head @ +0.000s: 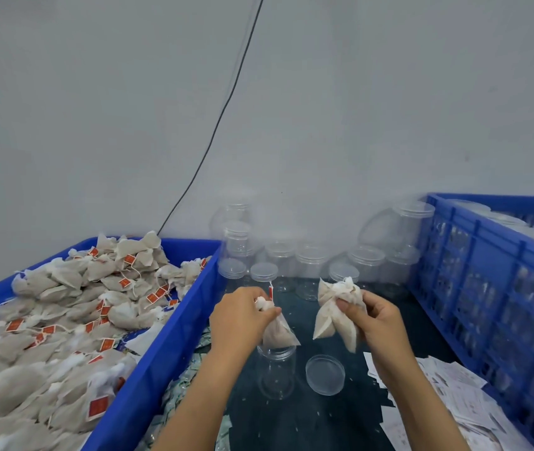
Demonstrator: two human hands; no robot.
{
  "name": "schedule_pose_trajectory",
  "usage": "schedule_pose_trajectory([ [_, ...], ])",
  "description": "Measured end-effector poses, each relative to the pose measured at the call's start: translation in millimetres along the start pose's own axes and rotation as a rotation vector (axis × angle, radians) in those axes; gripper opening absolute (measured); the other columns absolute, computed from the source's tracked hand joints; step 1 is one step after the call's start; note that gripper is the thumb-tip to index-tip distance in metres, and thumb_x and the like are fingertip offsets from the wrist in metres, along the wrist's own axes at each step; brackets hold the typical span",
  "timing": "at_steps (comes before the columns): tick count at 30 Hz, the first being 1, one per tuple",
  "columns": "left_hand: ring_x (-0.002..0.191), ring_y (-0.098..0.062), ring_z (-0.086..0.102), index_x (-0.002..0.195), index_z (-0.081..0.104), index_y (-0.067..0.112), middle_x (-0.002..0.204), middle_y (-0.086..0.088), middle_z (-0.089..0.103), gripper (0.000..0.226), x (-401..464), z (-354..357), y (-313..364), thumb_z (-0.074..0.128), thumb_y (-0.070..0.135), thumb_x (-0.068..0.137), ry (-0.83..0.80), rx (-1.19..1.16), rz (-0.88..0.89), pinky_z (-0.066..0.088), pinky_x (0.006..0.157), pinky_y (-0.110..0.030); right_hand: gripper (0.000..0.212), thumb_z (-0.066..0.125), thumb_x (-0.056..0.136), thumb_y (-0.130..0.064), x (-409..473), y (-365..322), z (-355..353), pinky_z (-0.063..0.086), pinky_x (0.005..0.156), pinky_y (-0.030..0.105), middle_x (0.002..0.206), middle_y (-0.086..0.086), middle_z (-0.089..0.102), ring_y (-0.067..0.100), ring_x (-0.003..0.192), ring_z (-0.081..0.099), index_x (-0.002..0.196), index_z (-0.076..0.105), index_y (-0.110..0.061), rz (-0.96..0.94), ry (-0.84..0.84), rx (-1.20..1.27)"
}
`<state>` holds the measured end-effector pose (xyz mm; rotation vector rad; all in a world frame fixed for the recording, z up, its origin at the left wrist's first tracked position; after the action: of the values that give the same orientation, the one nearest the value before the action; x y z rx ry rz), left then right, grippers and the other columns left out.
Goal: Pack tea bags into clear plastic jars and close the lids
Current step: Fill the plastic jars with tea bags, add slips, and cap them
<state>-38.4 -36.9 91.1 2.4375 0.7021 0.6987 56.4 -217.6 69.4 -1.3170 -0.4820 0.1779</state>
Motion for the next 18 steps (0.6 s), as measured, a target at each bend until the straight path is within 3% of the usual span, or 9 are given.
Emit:
schedule_pose_trajectory([
  [3, 0.082, -0.012, 0.061, 0.090, 0.067, 0.029, 0.086, 0.009, 0.066, 0.018, -3, 6, -7, 0.069, 0.045, 0.083, 0.031, -0.013, 0.001, 0.047, 0.069, -0.025, 0.013, 0.069, 0.082, -0.014, 10, -3, 15, 0.053, 0.059, 0.019, 0.086, 0.003, 0.076, 0.013, 0.076, 0.072, 0.095, 0.072, -0.014, -0.019, -0.032, 0.013],
  [8, 0.070, -0.009, 0.055, 0.076, 0.060, 0.029, 0.072, 0.012, 0.058, 0.019, -1, 17, -19, 0.072, 0.044, 0.079, -0.034, 0.058, 0.035, 0.035, 0.053, -0.020, 0.012, 0.071, 0.079, -0.018, 14, 2, 34, 0.055, 0.058, 0.021, 0.085, 0.003, 0.076, 0.015, 0.075, 0.072, 0.091, 0.073, -0.016, -0.025, -0.060, 0.017],
  [12, 0.088, -0.014, 0.059, 0.092, 0.066, 0.028, 0.096, 0.009, 0.063, 0.027, 1, 26, -22, 0.073, 0.050, 0.078, -0.088, 0.272, 0.187, 0.039, 0.067, -0.026, 0.007, 0.071, 0.080, -0.017, 13, 9, 38, 0.058, 0.061, 0.023, 0.083, 0.001, 0.075, 0.014, 0.073, 0.072, 0.087, 0.072, -0.019, -0.023, -0.075, -0.047],
  [15, 0.092, -0.017, 0.062, 0.095, 0.065, 0.029, 0.096, 0.006, 0.068, 0.034, 4, 24, -19, 0.075, 0.053, 0.073, -0.156, 0.349, 0.234, 0.043, 0.071, -0.028, 0.007, 0.071, 0.082, -0.014, 14, 10, 38, 0.057, 0.062, 0.024, 0.084, 0.006, 0.075, 0.014, 0.071, 0.070, 0.089, 0.072, -0.013, -0.007, -0.100, -0.073],
  [18, 0.092, -0.014, 0.063, 0.097, 0.065, 0.030, 0.095, 0.009, 0.068, 0.025, 7, 20, -15, 0.073, 0.044, 0.079, -0.130, 0.209, 0.219, 0.050, 0.079, -0.031, 0.010, 0.070, 0.082, -0.013, 18, 8, 37, 0.056, 0.063, 0.026, 0.085, 0.008, 0.075, 0.015, 0.072, 0.070, 0.091, 0.072, -0.011, 0.004, -0.121, -0.086],
])
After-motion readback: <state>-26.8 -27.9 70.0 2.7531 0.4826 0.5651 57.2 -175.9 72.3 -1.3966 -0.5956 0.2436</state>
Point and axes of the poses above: each hand's wrist, its own x-axis towards the middle knuckle, its own z-axis out of the palm, y = z × x, the point moved 1 cm from there along x, towards the middle knuckle
